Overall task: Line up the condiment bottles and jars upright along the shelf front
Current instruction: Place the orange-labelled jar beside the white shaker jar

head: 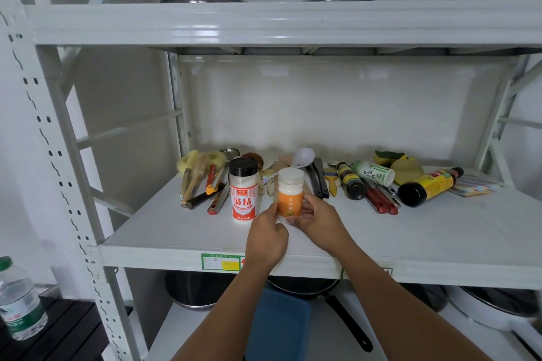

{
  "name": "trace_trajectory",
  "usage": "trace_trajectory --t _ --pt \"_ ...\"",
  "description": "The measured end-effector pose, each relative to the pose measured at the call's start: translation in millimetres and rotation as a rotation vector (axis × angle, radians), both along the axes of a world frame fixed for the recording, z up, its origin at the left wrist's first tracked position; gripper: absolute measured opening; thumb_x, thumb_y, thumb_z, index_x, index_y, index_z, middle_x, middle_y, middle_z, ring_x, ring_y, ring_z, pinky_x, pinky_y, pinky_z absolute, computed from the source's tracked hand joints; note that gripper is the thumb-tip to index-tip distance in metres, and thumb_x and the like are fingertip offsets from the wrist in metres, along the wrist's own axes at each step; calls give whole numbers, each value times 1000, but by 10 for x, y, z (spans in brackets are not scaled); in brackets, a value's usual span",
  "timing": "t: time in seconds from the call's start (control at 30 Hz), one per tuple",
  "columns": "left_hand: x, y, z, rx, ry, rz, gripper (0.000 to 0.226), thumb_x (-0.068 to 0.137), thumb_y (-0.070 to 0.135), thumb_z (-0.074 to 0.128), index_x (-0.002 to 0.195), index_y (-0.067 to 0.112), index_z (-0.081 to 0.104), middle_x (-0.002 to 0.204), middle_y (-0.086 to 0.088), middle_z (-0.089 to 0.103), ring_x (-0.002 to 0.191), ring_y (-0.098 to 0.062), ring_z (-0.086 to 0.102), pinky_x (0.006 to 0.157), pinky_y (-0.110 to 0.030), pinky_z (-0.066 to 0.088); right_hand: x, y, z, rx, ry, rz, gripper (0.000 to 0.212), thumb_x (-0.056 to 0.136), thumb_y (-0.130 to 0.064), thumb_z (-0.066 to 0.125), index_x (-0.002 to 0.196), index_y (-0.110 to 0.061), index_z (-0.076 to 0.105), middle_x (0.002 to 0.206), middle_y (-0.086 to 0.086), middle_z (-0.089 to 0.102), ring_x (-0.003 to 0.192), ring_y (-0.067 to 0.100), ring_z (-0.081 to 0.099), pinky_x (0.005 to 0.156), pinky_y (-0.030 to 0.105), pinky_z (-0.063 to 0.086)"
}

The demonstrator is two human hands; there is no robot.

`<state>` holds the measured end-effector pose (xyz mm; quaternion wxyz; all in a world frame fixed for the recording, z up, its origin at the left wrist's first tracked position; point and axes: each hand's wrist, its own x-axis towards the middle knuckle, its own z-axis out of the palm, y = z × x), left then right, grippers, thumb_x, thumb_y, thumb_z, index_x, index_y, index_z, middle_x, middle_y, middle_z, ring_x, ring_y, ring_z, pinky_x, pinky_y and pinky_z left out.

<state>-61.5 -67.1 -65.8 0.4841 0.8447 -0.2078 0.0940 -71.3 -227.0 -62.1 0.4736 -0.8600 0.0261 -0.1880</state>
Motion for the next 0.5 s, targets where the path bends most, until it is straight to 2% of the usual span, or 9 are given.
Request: trace_trajectory --t 0.07,0.23,0.5 --pt "3 1 6 -1 4 2 56 97 1 47 152 11 45 145 -10 60 132 -25 58 101 -22 39 1 -6 -1 -1 -3 0 73 82 -28 89 147 -23 57 132 -4 71 117 8 67 103 25 52" --pt "-3 -6 17 -8 -1 4 56 97 -2 46 151 9 46 143 -12 61 130 -26 58 97 -19 37 22 -15 -20 1 1 0 74 82 -32 89 147 -25 56 134 -5 71 119 10 67 109 36 53" --pt "-18 -28 7 -6 -16 35 54 98 -1 48 150 10 48 142 -9 62 129 -25 59 96 -17 37 40 -7 -24 3 2 -8 75 82 -33 89 148 -24 55 135 -4 70 121 12 67 110 38 52"
